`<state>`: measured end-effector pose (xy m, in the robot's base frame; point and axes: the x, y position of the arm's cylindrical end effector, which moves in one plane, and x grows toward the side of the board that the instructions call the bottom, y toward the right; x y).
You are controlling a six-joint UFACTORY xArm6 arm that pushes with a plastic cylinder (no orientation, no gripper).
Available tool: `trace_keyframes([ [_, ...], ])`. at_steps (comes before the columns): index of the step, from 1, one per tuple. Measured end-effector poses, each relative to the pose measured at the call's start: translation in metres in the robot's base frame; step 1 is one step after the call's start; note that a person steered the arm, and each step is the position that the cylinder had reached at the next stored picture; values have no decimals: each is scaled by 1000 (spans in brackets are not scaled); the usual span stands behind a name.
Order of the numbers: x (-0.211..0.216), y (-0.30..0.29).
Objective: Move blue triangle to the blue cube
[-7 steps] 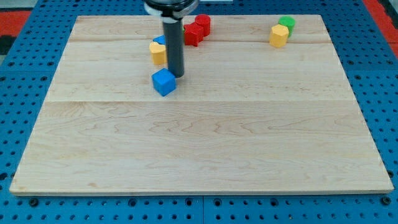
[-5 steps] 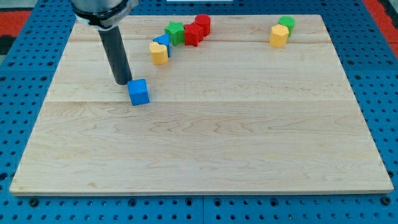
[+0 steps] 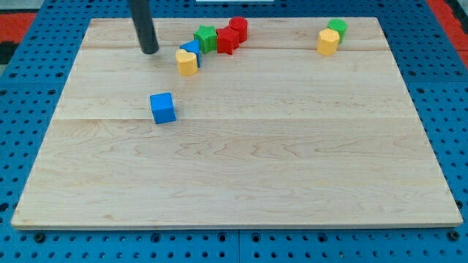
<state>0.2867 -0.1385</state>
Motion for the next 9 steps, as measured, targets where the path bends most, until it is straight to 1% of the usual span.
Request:
trace_keyframes([
  [1, 1, 27],
  [2, -3, 32],
  [5, -4, 120],
  [7, 55, 123],
  [9, 64, 194],
])
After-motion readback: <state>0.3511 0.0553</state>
